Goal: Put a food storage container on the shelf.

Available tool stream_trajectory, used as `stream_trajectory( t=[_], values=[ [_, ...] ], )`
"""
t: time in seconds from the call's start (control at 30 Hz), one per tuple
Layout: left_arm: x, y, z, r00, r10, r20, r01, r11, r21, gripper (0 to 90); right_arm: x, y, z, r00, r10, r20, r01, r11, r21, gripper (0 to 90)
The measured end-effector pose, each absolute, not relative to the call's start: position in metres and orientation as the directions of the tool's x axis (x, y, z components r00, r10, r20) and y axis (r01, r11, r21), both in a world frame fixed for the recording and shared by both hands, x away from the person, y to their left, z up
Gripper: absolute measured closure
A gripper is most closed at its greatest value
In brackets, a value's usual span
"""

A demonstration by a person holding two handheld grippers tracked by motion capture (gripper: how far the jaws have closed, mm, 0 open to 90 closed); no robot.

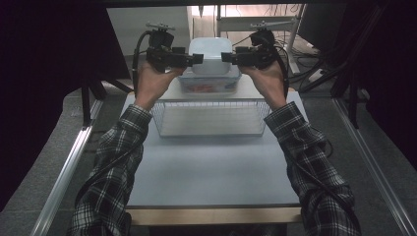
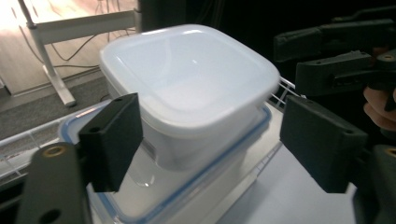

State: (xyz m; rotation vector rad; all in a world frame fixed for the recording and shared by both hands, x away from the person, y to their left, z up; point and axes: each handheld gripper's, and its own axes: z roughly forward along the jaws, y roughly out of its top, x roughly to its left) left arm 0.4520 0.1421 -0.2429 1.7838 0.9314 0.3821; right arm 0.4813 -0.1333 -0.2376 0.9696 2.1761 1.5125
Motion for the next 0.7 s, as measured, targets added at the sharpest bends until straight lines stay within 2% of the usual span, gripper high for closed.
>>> stream_trajectory(
  t=[0.1,0.33,0.4,0.7],
  values=[
    [0.444,0.142,-0.249,0.661,0.737,-0.143,0.395,-0.179,0.901,14.4,0.476,-0.134,-0.242,-0.735,0.669,0.108,0.338,0.223,0.914,27.8],
    [0.427,0.143,-0.268,0.661,0.740,-0.122,0.376,-0.186,0.908,10.1,0.460,-0.133,-0.256,-0.754,0.654,0.065,0.307,0.263,0.915,17.1],
    [0.421,0.141,-0.273,0.665,0.742,-0.079,0.359,-0.225,0.906,9.6,0.456,-0.134,-0.259,-0.753,0.657,0.045,0.292,0.272,0.917,15.3],
    [0.401,0.141,-0.291,0.697,0.715,-0.060,0.328,-0.244,0.913,6.2,0.439,-0.140,-0.278,-0.760,0.649,0.018,0.271,0.292,0.917,9.2]
  ],
)
